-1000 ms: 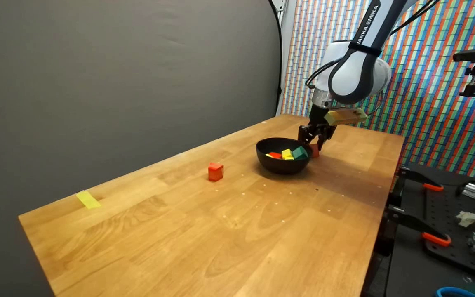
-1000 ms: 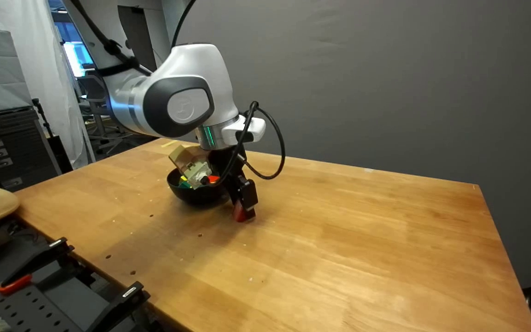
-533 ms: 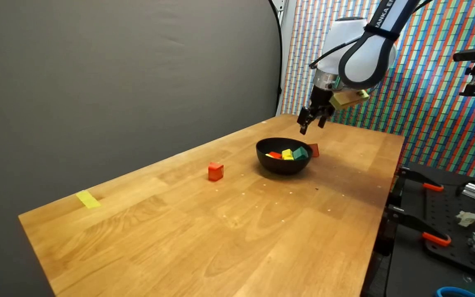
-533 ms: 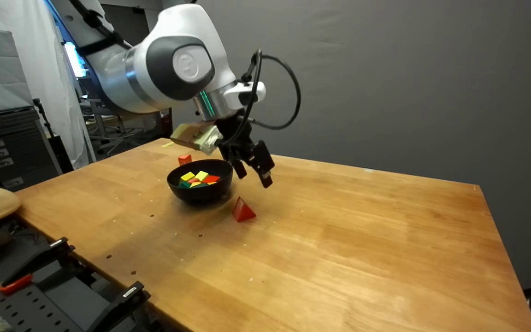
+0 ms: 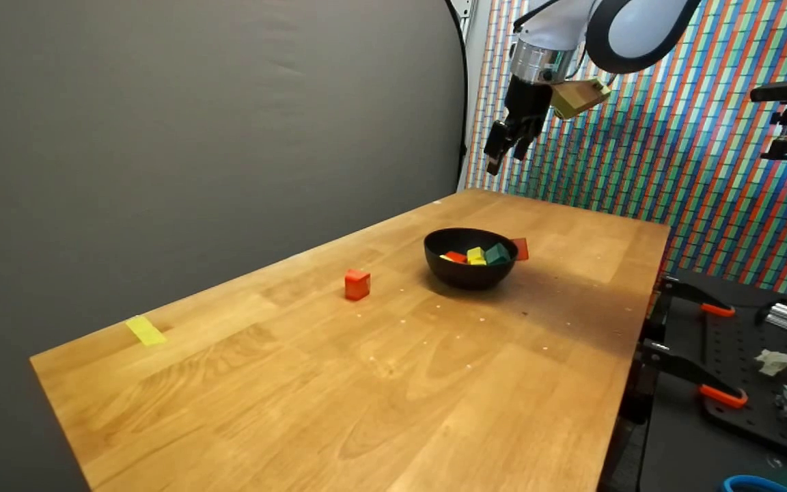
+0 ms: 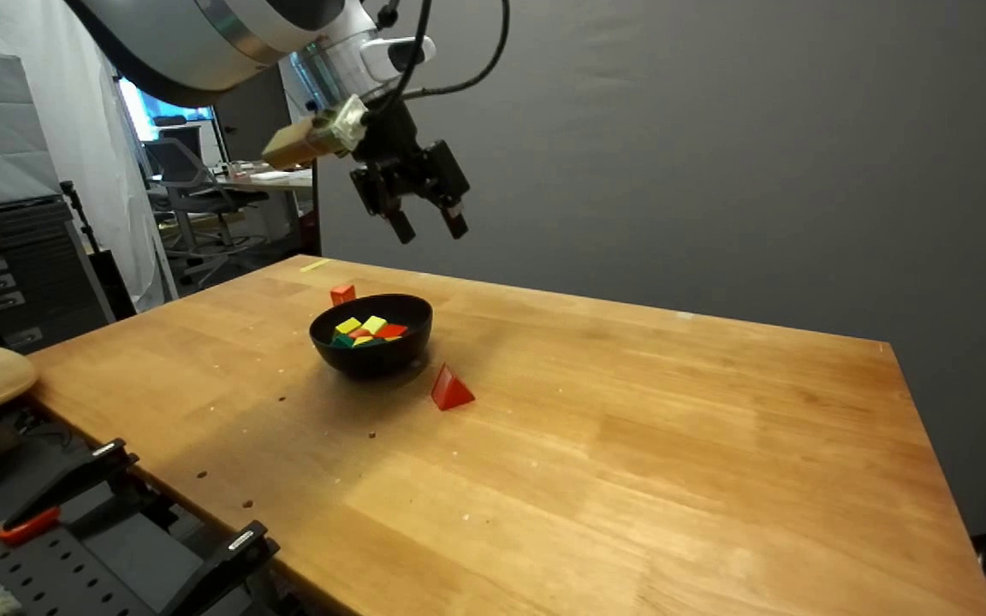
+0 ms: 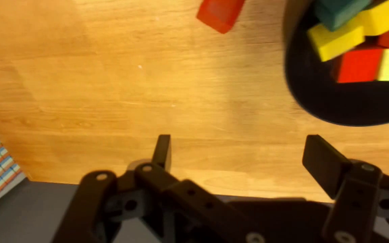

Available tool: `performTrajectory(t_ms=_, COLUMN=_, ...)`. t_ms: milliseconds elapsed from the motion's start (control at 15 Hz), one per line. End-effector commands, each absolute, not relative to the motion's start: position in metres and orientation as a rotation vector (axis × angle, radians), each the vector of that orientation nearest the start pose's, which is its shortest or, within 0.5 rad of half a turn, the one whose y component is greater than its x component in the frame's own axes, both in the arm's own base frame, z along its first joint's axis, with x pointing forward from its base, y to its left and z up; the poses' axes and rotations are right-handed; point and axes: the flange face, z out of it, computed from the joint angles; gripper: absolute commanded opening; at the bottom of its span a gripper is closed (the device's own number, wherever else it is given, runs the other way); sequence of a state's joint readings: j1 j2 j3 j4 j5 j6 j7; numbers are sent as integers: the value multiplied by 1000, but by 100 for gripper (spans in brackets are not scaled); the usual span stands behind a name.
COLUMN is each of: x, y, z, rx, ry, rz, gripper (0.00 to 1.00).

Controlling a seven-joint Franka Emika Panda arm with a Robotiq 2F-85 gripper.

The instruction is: Remove all the objects in the black bowl and put them on the table

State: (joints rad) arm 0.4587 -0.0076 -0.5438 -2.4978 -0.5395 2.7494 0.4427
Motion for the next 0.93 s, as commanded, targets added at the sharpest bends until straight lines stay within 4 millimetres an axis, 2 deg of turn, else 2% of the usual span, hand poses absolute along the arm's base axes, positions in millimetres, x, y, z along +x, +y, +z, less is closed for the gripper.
performTrajectory(t_ms=0, x=487, y=-10, z=313, rx=-3310, ry=66, rz=-487, gripper=100)
performTrajectory(t_ms=200, x=490, y=-8, z=301, rx=-3314, ry=41, rz=-453, gripper=100)
performTrajectory(t_ms=467, x=499, y=27, z=267, rx=-3270, ry=-126, rz=-317, gripper=100)
performTrajectory(t_ms=600, x=497, y=48, z=250, rx=-3263, ry=-333, rz=-229, gripper=100)
performTrajectory(t_ms=733, x=498, y=56, z=234, rx=-3276, ry=-517, rz=-149, gripper=100)
performTrajectory(t_ms=867, x=500, y=59, z=218, rx=-3245, ry=-612, rz=-96, gripper=100)
